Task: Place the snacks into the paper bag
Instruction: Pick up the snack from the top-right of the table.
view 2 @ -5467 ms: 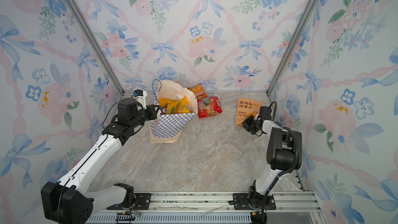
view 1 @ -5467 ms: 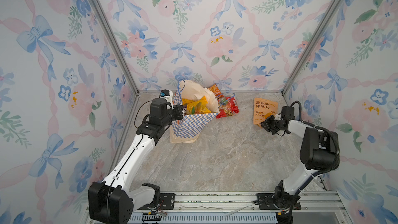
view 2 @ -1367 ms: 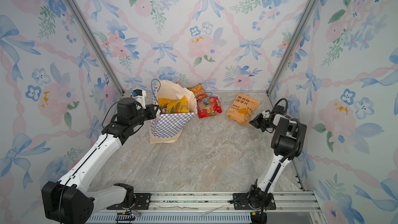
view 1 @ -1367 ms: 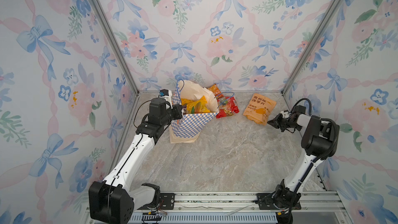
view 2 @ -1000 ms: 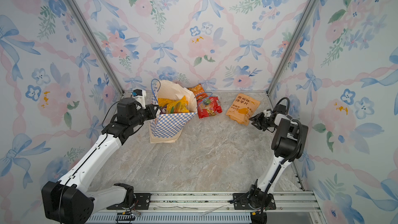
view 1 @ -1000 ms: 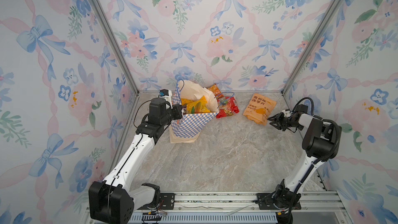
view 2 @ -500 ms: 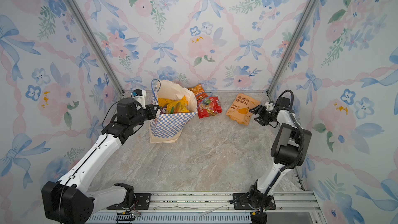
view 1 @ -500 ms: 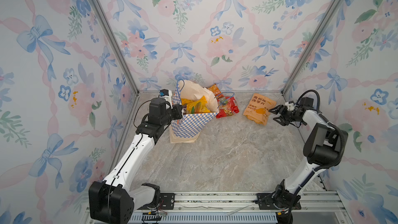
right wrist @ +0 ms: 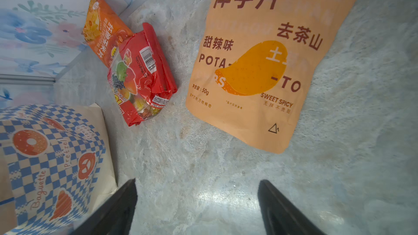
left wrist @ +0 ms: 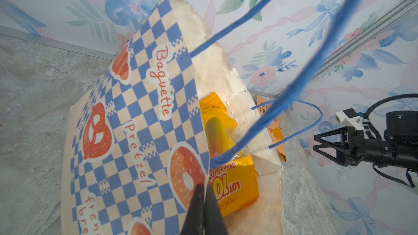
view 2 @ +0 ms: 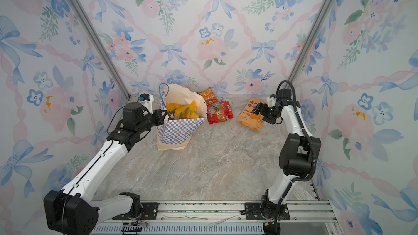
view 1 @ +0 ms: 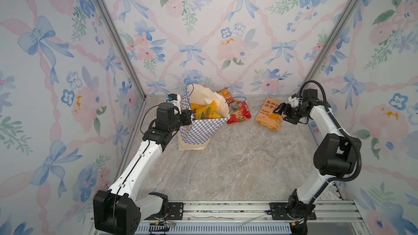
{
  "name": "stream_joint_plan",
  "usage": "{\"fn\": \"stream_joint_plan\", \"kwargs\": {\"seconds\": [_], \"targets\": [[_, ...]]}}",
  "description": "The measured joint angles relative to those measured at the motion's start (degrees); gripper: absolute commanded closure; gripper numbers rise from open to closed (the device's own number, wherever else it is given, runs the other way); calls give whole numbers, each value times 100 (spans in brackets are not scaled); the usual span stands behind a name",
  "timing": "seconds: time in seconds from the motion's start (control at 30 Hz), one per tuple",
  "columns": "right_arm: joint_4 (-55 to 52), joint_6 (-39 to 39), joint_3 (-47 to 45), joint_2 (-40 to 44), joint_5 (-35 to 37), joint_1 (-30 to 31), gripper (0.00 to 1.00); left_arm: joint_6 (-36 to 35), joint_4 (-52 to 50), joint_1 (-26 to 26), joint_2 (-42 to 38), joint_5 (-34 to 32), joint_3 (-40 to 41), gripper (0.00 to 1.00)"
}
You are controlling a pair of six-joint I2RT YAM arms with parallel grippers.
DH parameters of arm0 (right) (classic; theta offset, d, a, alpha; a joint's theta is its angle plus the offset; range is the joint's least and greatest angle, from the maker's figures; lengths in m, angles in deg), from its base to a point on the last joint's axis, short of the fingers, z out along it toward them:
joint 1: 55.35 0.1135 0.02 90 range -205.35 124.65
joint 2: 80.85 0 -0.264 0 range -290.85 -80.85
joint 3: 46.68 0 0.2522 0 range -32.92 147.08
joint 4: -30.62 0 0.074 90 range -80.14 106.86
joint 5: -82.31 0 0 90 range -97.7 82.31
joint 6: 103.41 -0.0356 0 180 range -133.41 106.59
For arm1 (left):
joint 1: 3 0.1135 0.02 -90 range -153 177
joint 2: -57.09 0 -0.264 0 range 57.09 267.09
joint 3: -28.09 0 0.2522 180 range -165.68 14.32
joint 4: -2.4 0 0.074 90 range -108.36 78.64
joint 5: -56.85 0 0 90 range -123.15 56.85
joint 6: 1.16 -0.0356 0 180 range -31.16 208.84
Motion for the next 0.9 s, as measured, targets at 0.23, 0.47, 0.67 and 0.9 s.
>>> {"fn": "stream_joint_plan", "kwargs": {"seconds": [0.23,0.47,0.67,0.9], "targets": [[-540,1222,365,-81,2302,1169,12,-2,0,15,0,39,0,100],[-219,2916,-144,-129,4159,2028,11,-2,0,20,0,42,0,100],[81,3923,-179,-588,4929,2492,8,-20,0,20,0,42,0,100],[7,3923,640,-1486,5796,2826,0,-42,0,20,0,42,0,100]]}}
